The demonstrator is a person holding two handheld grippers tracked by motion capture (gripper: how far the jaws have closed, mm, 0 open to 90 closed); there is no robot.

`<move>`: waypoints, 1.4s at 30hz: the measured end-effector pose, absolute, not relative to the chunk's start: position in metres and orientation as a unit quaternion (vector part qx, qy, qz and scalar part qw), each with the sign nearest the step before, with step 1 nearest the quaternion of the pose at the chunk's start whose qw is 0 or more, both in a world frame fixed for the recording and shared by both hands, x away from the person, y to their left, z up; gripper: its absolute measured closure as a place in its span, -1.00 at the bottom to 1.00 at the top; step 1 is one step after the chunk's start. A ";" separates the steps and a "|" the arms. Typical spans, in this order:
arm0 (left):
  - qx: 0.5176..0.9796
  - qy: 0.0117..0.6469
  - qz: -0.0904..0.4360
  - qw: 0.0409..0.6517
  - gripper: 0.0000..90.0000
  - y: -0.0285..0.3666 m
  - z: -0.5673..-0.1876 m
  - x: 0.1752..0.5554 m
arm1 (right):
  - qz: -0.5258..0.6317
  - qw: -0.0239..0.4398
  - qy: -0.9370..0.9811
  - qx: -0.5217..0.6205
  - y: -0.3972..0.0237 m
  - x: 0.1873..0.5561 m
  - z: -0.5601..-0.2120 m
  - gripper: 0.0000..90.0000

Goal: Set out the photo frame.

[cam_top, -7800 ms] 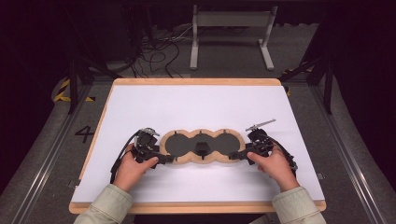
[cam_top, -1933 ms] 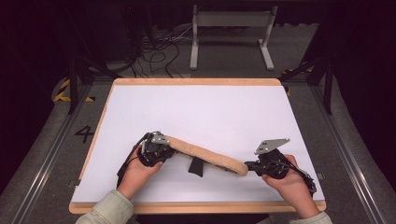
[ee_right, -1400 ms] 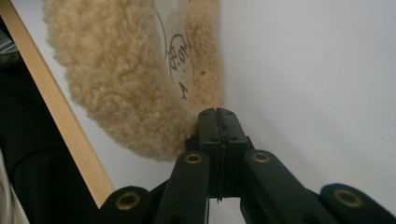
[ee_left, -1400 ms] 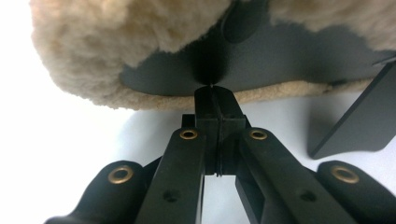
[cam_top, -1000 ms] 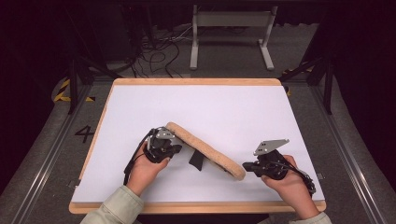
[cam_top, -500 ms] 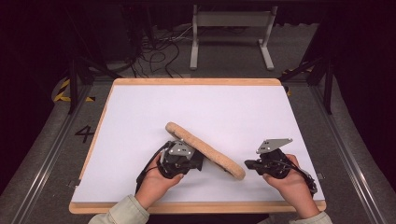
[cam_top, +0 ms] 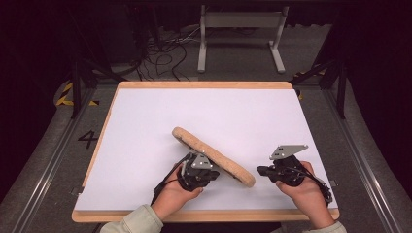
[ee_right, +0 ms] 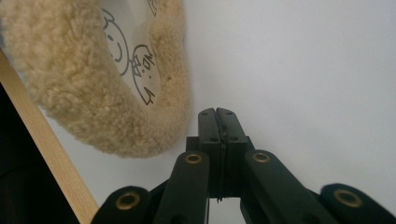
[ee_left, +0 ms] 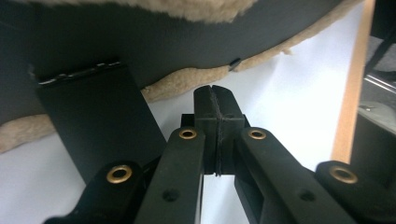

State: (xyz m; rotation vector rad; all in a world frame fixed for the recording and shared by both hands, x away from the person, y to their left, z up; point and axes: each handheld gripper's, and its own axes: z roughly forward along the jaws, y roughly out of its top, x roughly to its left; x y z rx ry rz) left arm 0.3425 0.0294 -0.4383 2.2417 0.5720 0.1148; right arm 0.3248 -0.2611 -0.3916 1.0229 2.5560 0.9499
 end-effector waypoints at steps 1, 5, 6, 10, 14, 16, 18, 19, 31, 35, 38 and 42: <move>0.887 0.229 0.044 0.400 1.00 0.029 -0.439 0.343 | 0.324 0.115 0.872 0.348 -0.262 0.325 -0.391 1.00; 0.886 0.234 0.041 0.398 1.00 0.024 -0.444 0.344 | 0.324 0.117 0.871 0.350 -0.263 0.324 -0.391 1.00; 0.887 0.234 0.041 0.396 1.00 0.023 -0.445 0.344 | 0.324 0.117 0.871 0.350 -0.263 0.324 -0.391 1.00; 0.889 0.234 0.041 0.391 1.00 0.022 -0.451 0.344 | 0.324 0.117 0.871 0.349 -0.262 0.323 -0.391 1.00; 0.887 0.242 0.032 0.391 1.00 0.020 -0.454 0.344 | 0.324 0.119 0.871 0.349 -0.263 0.323 -0.391 1.00; 0.888 0.242 0.035 0.390 1.00 0.019 -0.456 0.345 | 0.324 0.120 0.871 0.350 -0.263 0.324 -0.391 1.00; 0.888 0.245 0.037 0.387 1.00 0.018 -0.457 0.345 | 0.323 0.120 0.871 0.350 -0.262 0.324 -0.391 1.00; 0.888 0.248 0.035 0.387 1.00 0.018 -0.457 0.344 | 0.323 0.119 0.871 0.349 -0.262 0.324 -0.391 1.00; 0.882 0.263 0.053 0.387 1.00 0.026 -0.458 0.350 | 0.324 0.121 0.871 0.349 -0.263 0.323 -0.390 1.00; 0.877 0.277 0.048 0.389 1.00 0.032 -0.458 0.356 | 0.325 0.123 0.872 0.346 -0.262 0.324 -0.390 1.00; 0.872 0.291 0.042 0.391 1.00 0.039 -0.458 0.363 | 0.324 0.120 0.872 0.346 -0.261 0.324 -0.389 1.00; 0.867 0.299 0.046 0.396 1.00 0.048 -0.457 0.370 | 0.324 0.121 0.874 0.343 -0.260 0.324 -0.390 1.00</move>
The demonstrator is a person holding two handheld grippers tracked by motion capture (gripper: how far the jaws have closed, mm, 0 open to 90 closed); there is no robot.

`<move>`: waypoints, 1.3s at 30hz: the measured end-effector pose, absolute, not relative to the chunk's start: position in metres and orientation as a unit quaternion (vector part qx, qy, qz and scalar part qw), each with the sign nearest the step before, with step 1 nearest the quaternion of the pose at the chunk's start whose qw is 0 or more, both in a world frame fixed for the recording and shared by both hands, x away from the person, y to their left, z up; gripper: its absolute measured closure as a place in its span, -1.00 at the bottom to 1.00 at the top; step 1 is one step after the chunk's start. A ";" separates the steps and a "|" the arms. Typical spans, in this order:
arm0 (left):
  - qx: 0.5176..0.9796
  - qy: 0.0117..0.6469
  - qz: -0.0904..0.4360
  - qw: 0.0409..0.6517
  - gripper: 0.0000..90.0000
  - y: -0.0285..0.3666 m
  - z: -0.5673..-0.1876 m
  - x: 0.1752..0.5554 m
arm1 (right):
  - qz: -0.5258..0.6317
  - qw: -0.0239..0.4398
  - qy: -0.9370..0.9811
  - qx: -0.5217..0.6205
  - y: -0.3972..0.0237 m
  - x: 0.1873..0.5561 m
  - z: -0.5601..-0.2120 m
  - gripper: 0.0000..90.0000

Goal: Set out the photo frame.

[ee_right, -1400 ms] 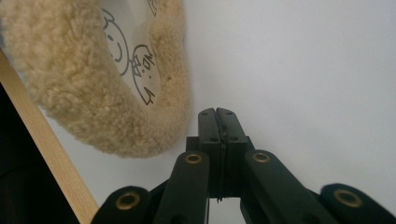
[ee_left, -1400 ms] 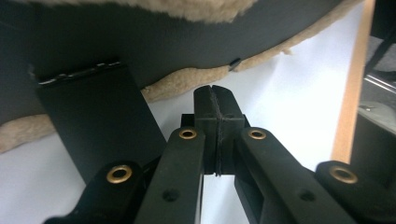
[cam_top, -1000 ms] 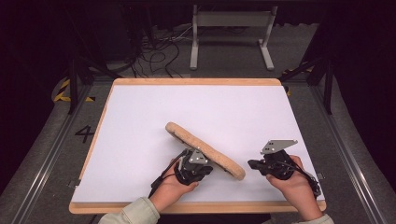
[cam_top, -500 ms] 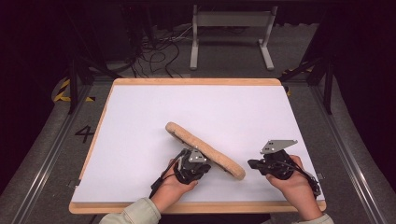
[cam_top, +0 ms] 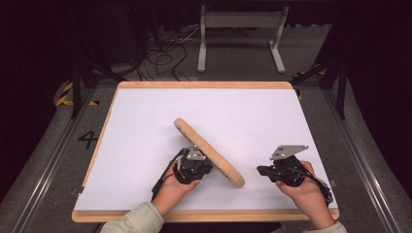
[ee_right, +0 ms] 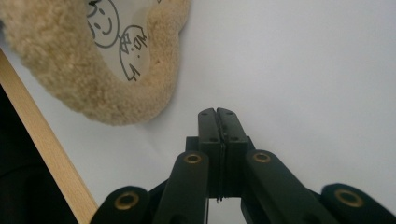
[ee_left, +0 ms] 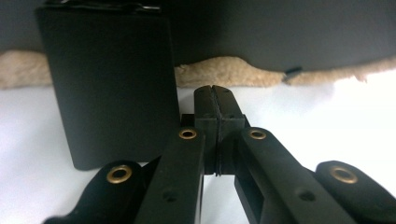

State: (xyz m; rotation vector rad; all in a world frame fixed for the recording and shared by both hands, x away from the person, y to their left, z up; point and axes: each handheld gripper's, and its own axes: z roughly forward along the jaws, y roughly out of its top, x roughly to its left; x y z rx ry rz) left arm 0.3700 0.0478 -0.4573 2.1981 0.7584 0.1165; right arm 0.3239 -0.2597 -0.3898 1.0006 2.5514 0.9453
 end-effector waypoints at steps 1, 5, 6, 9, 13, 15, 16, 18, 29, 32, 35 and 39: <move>0.865 0.303 0.044 0.397 1.00 0.050 -0.457 0.371 | 0.324 0.119 0.874 0.342 -0.259 0.324 -0.390 1.00; 0.863 0.307 0.050 0.397 1.00 0.054 -0.456 0.373 | 0.323 0.118 0.875 0.340 -0.257 0.324 -0.391 1.00; 0.862 0.310 0.053 0.397 1.00 0.055 -0.457 0.373 | 0.323 0.118 0.875 0.340 -0.257 0.324 -0.391 1.00; 0.861 0.314 0.059 0.396 1.00 0.059 -0.456 0.378 | 0.323 0.119 0.875 0.339 -0.256 0.323 -0.391 1.00; 0.857 0.326 0.066 0.393 1.00 0.068 -0.456 0.385 | 0.324 0.122 0.875 0.338 -0.253 0.323 -0.392 1.00; 0.856 0.327 0.067 0.394 1.00 0.072 -0.456 0.385 | 0.326 0.124 0.875 0.335 -0.250 0.324 -0.395 1.00; 0.857 0.324 0.066 0.395 1.00 0.074 -0.455 0.386 | 0.327 0.127 0.876 0.332 -0.248 0.324 -0.397 1.00; 0.860 0.321 0.074 0.391 1.00 0.077 -0.453 0.384 | 0.328 0.124 0.877 0.328 -0.244 0.325 -0.400 1.00; 0.859 0.307 0.065 0.406 0.96 0.108 -0.445 0.373 | 0.350 0.129 0.878 0.301 -0.221 0.330 -0.406 1.00; 0.858 0.309 0.064 0.405 0.96 0.114 -0.443 0.368 | 0.350 0.127 0.883 0.287 -0.210 0.331 -0.409 1.00; 0.863 0.305 0.069 0.398 0.96 0.119 -0.441 0.363 | 0.354 0.124 0.886 0.273 -0.202 0.331 -0.410 1.00; 0.858 0.314 0.068 0.400 0.96 0.124 -0.440 0.360 | 0.359 0.117 0.889 0.259 -0.195 0.331 -0.411 1.00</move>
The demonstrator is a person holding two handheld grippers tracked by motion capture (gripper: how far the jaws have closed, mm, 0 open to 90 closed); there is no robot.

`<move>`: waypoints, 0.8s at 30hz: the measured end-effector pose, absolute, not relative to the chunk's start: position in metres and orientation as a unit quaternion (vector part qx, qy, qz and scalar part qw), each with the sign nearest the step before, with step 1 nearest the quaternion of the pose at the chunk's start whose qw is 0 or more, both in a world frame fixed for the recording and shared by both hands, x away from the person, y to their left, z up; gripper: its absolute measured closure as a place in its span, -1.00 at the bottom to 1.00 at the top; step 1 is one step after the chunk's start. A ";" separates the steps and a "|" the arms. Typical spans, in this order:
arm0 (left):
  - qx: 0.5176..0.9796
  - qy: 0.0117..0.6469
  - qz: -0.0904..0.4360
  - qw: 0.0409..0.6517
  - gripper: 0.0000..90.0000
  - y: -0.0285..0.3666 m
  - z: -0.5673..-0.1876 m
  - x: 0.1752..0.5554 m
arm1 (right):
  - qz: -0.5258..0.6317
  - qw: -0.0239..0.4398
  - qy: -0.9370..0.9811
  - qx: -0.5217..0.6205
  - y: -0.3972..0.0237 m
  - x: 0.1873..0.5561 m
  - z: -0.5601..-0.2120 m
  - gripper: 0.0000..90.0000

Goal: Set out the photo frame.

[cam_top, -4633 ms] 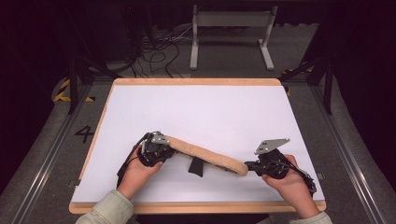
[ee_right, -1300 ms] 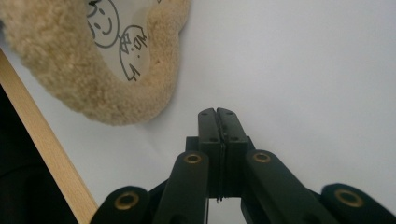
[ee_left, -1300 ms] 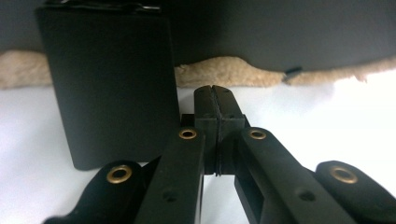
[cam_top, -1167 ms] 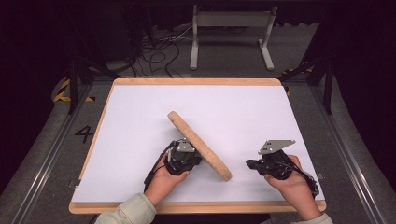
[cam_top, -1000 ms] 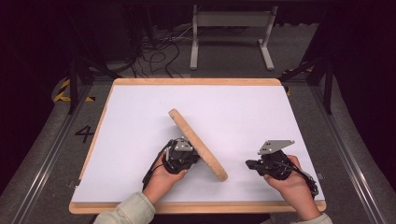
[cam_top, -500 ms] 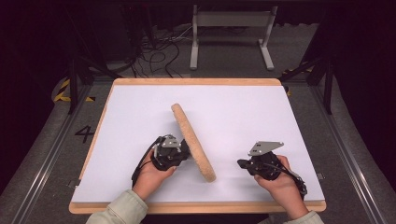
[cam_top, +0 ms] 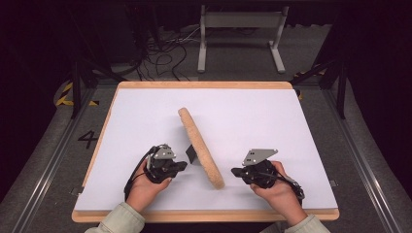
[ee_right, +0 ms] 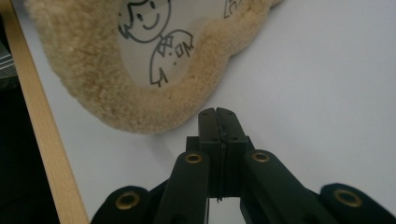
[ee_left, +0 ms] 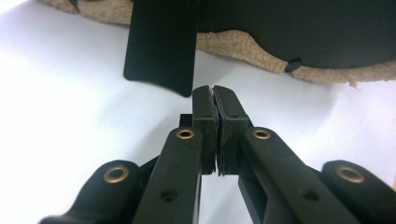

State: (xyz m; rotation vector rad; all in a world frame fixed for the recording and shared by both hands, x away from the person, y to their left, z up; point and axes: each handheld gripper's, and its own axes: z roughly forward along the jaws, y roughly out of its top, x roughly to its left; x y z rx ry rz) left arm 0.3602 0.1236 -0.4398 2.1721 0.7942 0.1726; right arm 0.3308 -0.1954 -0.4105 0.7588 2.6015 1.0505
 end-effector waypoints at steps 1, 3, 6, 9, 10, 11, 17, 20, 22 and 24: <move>0.857 0.316 0.068 0.400 0.96 0.126 -0.439 0.359 | 0.363 0.109 0.891 0.249 -0.191 0.331 -0.411 1.00; 0.857 0.317 0.068 0.401 0.96 0.127 -0.439 0.358 | 0.363 0.107 0.892 0.245 -0.188 0.330 -0.411 1.00; 0.855 0.320 0.071 0.401 0.96 0.132 -0.439 0.355 | 0.360 0.093 0.902 0.221 -0.177 0.326 -0.412 1.00; 0.852 0.326 0.071 0.403 0.96 0.136 -0.439 0.355 | 0.354 0.089 0.908 0.206 -0.169 0.322 -0.413 1.00; 0.850 0.330 0.069 0.405 0.96 0.138 -0.439 0.355 | 0.353 0.090 0.908 0.205 -0.167 0.322 -0.413 1.00; 0.850 0.330 0.069 0.405 0.96 0.138 -0.439 0.355 | 0.353 0.090 0.908 0.205 -0.167 0.322 -0.413 1.00; 0.845 0.338 0.069 0.408 0.95 0.144 -0.438 0.356 | 0.356 0.084 0.911 0.192 -0.159 0.318 -0.414 1.00; 0.843 0.342 0.072 0.409 0.94 0.147 -0.438 0.356 | 0.357 0.082 0.912 0.186 -0.154 0.315 -0.415 1.00; 0.844 0.341 0.076 0.407 0.94 0.150 -0.438 0.355 | 0.358 0.078 0.912 0.182 -0.150 0.314 -0.415 1.00; 0.841 0.346 0.075 0.409 0.94 0.152 -0.438 0.354 | 0.359 0.073 0.913 0.177 -0.147 0.313 -0.415 1.00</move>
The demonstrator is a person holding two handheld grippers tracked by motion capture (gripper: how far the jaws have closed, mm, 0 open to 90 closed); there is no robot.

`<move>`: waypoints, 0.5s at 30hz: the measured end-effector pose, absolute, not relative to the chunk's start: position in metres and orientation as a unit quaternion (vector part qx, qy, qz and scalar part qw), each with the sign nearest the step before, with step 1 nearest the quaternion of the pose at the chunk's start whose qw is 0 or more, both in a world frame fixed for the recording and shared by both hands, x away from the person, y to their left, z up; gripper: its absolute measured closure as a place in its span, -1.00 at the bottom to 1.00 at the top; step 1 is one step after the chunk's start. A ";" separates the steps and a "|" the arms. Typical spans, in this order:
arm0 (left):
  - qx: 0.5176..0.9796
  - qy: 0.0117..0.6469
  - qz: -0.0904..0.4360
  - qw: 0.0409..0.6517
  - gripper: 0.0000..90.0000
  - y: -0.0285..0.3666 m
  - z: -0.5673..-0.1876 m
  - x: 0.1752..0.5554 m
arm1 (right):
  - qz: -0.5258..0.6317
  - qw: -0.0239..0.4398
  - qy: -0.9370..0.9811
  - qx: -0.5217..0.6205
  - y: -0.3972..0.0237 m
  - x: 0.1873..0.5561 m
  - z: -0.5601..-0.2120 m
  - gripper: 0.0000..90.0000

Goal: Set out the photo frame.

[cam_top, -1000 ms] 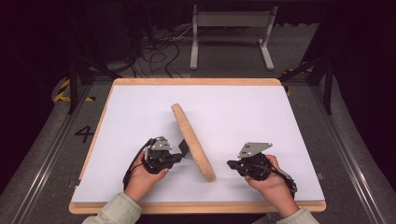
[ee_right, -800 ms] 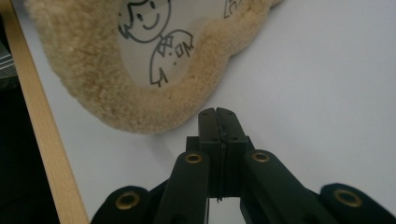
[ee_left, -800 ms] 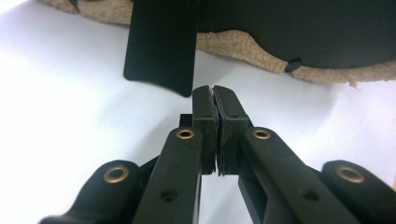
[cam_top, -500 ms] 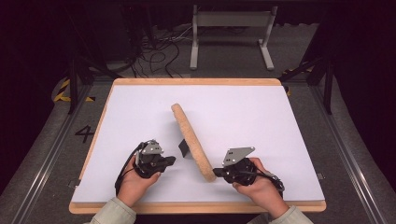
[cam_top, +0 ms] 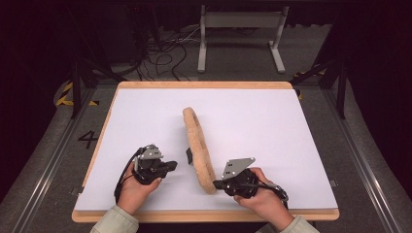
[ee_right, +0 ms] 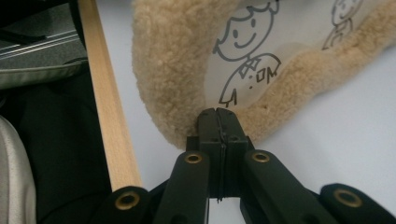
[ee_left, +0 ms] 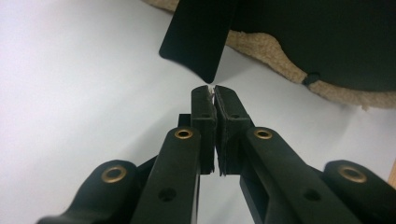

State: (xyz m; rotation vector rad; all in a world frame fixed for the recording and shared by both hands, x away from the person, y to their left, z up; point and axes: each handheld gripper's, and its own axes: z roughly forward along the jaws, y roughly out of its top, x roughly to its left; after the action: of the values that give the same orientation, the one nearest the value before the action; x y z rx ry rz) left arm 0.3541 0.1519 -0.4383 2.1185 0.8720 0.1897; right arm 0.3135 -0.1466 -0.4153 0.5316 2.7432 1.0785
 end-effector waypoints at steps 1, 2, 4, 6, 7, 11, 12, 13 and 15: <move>0.841 0.346 0.075 0.409 0.94 0.152 -0.438 0.354 | 0.359 0.073 0.913 0.177 -0.147 0.313 -0.415 1.00; 0.841 0.349 0.076 0.407 0.94 0.154 -0.438 0.353 | 0.360 0.071 0.914 0.174 -0.145 0.313 -0.415 1.00; 0.839 0.352 0.079 0.408 0.94 0.158 -0.438 0.351 | 0.361 0.065 0.916 0.163 -0.137 0.313 -0.416 1.00; 0.837 0.358 0.078 0.407 0.94 0.162 -0.439 0.349 | 0.360 0.061 0.918 0.155 -0.131 0.313 -0.417 1.00; 0.838 0.358 0.080 0.405 0.94 0.164 -0.440 0.348 | 0.361 0.058 0.918 0.151 -0.129 0.313 -0.417 1.00; 0.832 0.369 0.083 0.407 0.94 0.172 -0.441 0.344 | 0.361 0.054 0.920 0.141 -0.120 0.315 -0.418 1.00; 0.829 0.373 0.083 0.407 0.94 0.174 -0.441 0.343 | 0.362 0.053 0.920 0.139 -0.117 0.315 -0.419 1.00; 0.828 0.376 0.084 0.407 0.94 0.176 -0.441 0.341 | 0.362 0.053 0.921 0.136 -0.115 0.315 -0.419 1.00; 0.826 0.380 0.087 0.407 0.94 0.181 -0.441 0.338 | 0.362 0.050 0.922 0.128 -0.110 0.316 -0.419 1.00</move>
State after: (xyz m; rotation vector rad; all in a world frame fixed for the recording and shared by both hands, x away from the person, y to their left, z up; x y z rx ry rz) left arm 0.3383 0.1805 -0.4411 2.0828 0.9573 0.2197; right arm 0.3157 -0.1098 -0.4194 0.3896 2.8069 1.1029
